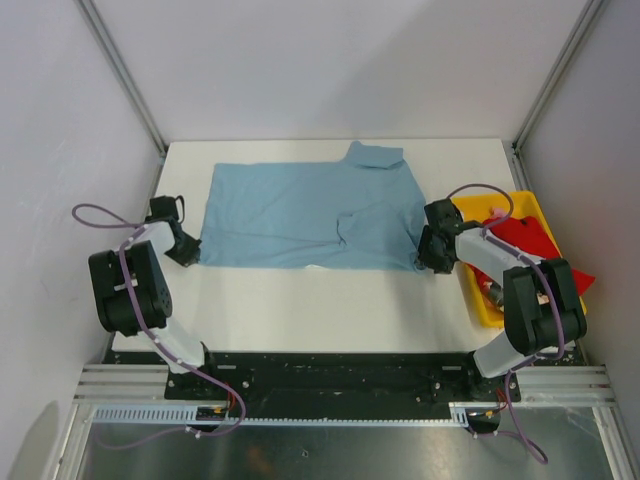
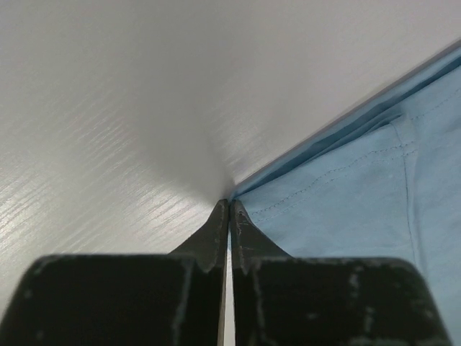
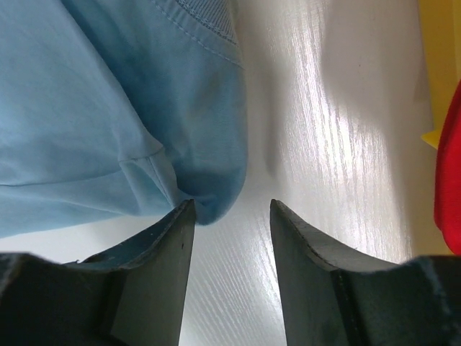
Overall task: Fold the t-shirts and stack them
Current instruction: Fold the flattened tshirt in 1/3 of the way
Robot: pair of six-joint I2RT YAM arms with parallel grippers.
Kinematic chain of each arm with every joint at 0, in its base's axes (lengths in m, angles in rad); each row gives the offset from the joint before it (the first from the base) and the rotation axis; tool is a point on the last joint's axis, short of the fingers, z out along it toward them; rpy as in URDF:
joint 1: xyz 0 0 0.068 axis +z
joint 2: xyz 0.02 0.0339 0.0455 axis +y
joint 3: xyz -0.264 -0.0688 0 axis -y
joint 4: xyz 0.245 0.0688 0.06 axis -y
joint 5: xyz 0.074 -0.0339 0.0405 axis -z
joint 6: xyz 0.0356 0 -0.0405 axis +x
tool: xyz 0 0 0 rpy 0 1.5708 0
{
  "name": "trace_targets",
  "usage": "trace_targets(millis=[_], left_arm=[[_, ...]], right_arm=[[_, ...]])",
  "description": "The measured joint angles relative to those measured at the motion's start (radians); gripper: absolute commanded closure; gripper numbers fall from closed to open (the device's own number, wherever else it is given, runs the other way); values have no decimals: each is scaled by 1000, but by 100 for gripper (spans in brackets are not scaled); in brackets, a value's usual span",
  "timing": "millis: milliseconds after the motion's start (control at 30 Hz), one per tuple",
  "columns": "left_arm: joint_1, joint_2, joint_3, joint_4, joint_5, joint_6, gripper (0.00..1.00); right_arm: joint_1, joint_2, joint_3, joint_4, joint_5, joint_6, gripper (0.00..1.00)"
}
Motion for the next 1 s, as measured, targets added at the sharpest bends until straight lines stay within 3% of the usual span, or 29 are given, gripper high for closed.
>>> trace_targets(millis=[367,533,800,1000], left_arm=[[-2,6,11,-10,-3,3,100],[-2,6,11,-10,-3,8,100],[-2,8,11,-10,-3,8,100],[-2,11,15,-13,-3,8,100]], right_arm=[[0,48,-10,39,-4,5,57],[-4,30,-18,37,27,12,55],[-6,-159,-42,28,48,20,47],[56,-126,-50,52,51,19,45]])
